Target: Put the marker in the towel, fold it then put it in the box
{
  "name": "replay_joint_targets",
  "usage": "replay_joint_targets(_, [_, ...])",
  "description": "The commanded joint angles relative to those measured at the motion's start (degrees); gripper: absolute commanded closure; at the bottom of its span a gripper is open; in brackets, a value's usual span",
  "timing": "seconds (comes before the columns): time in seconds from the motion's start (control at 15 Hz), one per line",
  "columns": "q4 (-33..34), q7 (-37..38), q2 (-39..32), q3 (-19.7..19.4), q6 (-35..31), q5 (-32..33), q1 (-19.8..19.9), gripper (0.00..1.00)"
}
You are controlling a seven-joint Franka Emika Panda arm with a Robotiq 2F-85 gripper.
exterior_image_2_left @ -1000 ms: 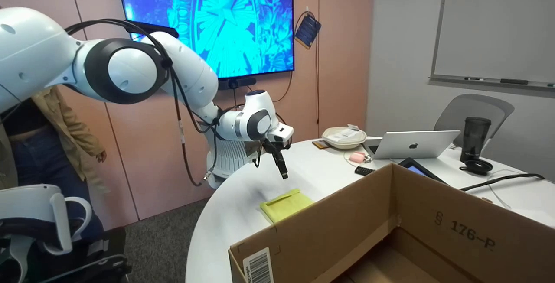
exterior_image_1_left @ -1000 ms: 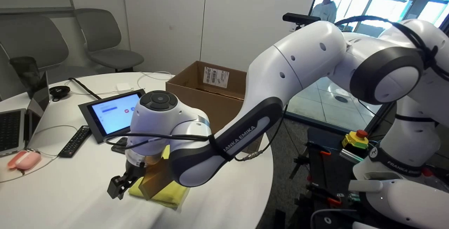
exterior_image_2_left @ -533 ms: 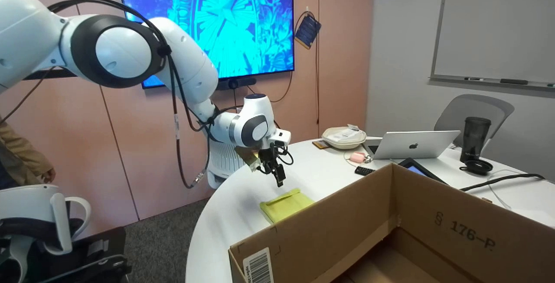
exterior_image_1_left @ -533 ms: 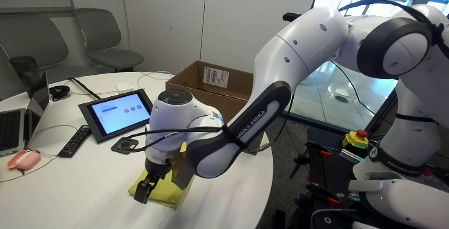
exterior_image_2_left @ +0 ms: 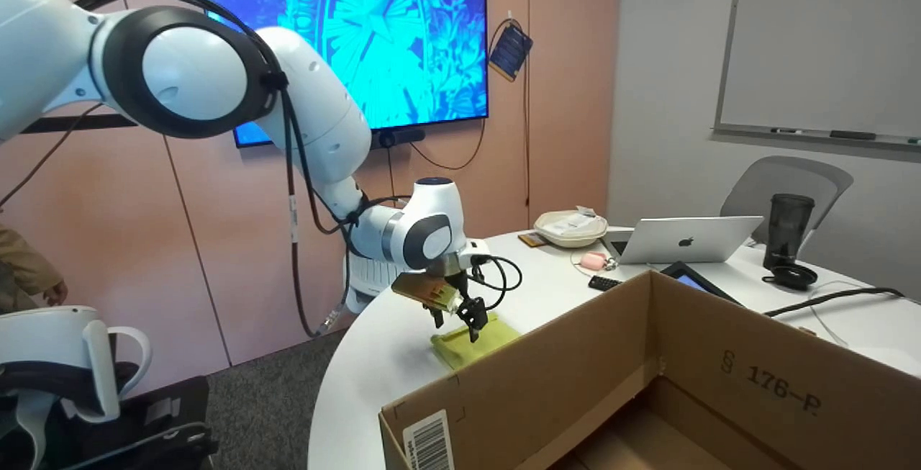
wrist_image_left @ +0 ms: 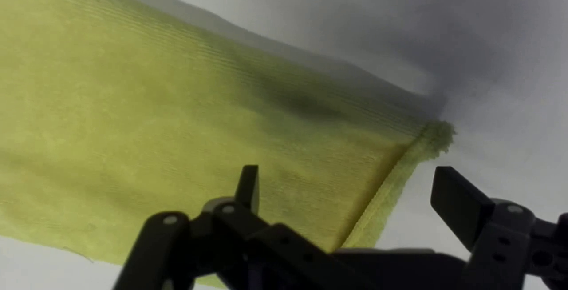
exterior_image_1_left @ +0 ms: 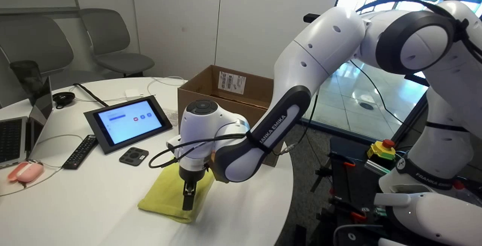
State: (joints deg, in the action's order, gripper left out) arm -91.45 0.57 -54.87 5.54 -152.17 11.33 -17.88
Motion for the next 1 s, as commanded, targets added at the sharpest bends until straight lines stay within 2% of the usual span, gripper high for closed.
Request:
replay_joint_targets(0.0, [-1.19,-7.12,0.84,0.28,-1.0,3.52,-0.82,0.0])
replay_joint_targets(0.47, [-0.66,-16.89,0.47,1.49,-0.93,9.97,-2.56,0.0])
replay_joint_targets(0.93, [-0.2,-21.01,-1.72,2.12,-2.34,11.55,-2.37,0.0])
